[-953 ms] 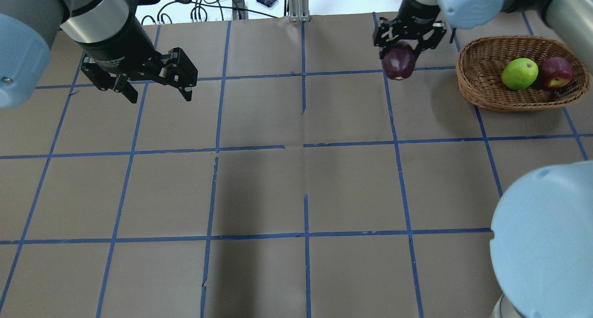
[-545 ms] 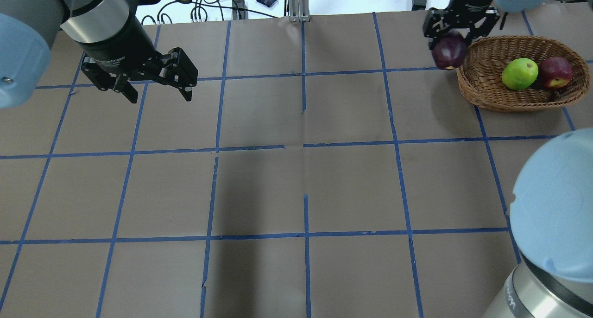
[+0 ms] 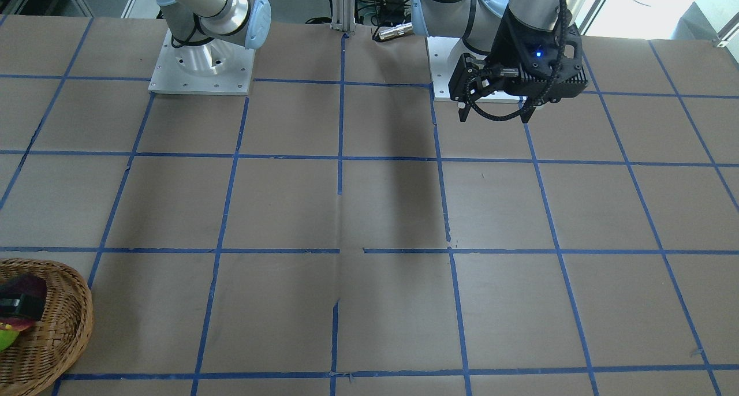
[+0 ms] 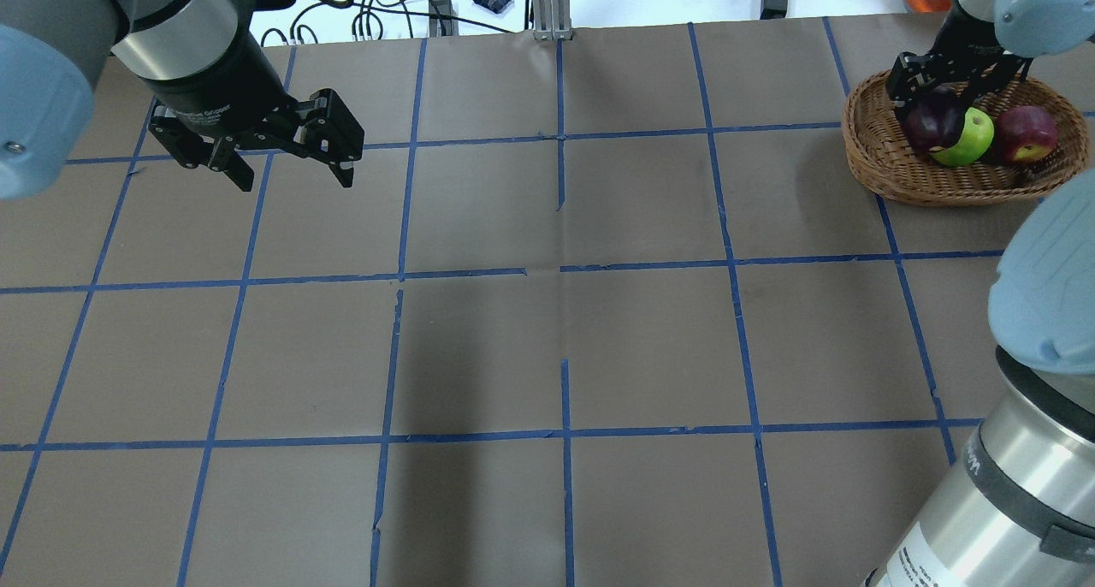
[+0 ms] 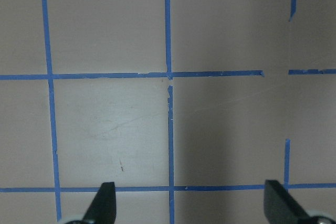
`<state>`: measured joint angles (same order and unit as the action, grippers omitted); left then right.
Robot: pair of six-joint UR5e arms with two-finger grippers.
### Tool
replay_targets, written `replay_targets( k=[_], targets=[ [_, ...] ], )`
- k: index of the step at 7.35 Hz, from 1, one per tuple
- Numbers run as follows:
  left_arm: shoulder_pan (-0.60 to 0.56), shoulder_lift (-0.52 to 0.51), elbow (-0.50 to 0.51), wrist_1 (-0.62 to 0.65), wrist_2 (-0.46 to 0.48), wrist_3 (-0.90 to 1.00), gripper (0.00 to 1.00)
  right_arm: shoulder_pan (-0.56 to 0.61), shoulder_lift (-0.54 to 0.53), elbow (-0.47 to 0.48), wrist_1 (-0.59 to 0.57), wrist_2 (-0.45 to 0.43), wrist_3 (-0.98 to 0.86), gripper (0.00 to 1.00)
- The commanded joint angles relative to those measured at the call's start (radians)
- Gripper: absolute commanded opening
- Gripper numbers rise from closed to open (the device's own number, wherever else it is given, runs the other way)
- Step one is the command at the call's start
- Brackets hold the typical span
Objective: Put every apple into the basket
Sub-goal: 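Carry the dark red apple into the basket with the right gripper, then open the right gripper and lift it out of the basket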
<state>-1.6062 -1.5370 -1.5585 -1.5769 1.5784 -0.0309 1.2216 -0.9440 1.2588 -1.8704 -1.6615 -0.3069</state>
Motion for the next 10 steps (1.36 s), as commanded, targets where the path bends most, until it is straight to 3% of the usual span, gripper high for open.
replay_targets(
  k=[1, 3, 6, 8, 10],
  targets=[
    [0.0, 0.0, 0.0, 0.0, 0.0, -0.001, 1.0, -0.004, 0.04, -0.004, -0.024, 0.008, 0.002, 0.42],
    [-0.001, 0.0, 0.0, 0.0, 0.0, -0.001, 1.0, -0.004, 0.036, -0.016, -0.032, 0.009, 0.003, 1.0],
    [0.0, 0.0, 0.0, 0.0, 0.0, 0.0, 1.0, 0.013, -0.045, -0.013, 0.014, 0.008, 0.003, 1.0],
    [0.0, 0.0, 0.0, 0.0, -0.001, 0.002, 1.0, 0.074, -0.177, -0.009, 0.193, 0.041, 0.037, 1.0],
    [0.0, -0.002, 0.0, 0.0, -0.003, 0.0, 1.0, 0.212, -0.257, 0.01, 0.299, 0.072, 0.187, 1.0]
  ],
)
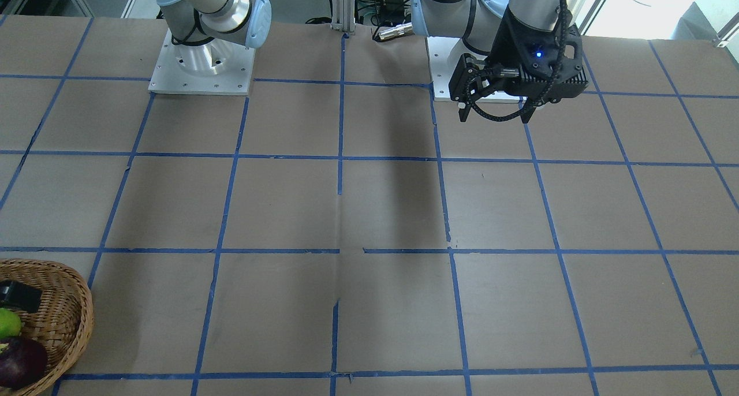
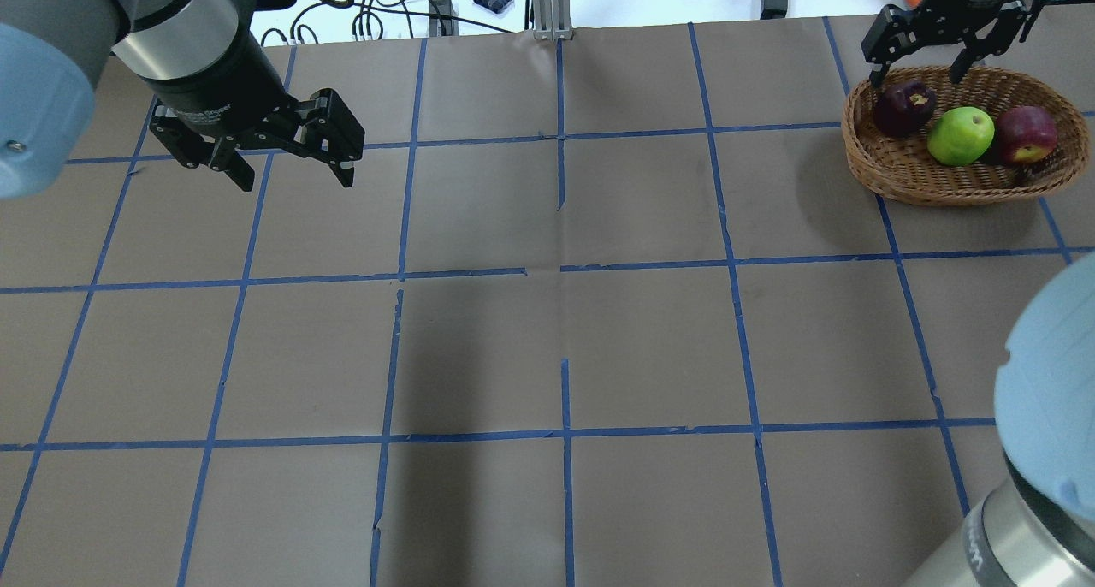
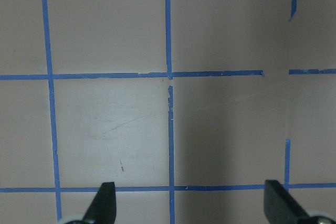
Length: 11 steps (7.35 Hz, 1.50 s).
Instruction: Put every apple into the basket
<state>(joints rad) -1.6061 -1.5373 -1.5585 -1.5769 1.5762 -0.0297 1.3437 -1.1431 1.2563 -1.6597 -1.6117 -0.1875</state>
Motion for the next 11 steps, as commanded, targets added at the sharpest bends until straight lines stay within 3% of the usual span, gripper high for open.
replay_targets(
  k=[1, 2, 5, 7, 11],
  targets=[
    [0.0, -0.001, 0.0, 0.0, -0.001, -0.001, 1.0, 0.162, -0.099, 0.037, 0.138, 0.039, 0.151, 1.0],
    [-0.002, -0.001, -0.002, 0.0, -0.001, -0.001, 1.0, 0.201, -0.143, 0.091, 0.144, 0.041, 0.249, 1.0],
    [0.0, -0.001, 0.0, 0.009, 0.005, 0.033, 1.0, 0.224, -0.392, 0.38, 0.123, 0.095, 0.263, 1.0],
    [0.0, -0.001, 0.0, 0.011, 0.005, 0.033, 1.0, 0.216, -0.415, 0.39, 0.075, 0.081, 0.26, 1.0],
    [0.0, -0.001, 0.0, 0.011, 0.004, 0.033, 1.0, 0.213, -0.406, 0.331, 0.086, 0.089, 0.26, 1.0]
  ],
)
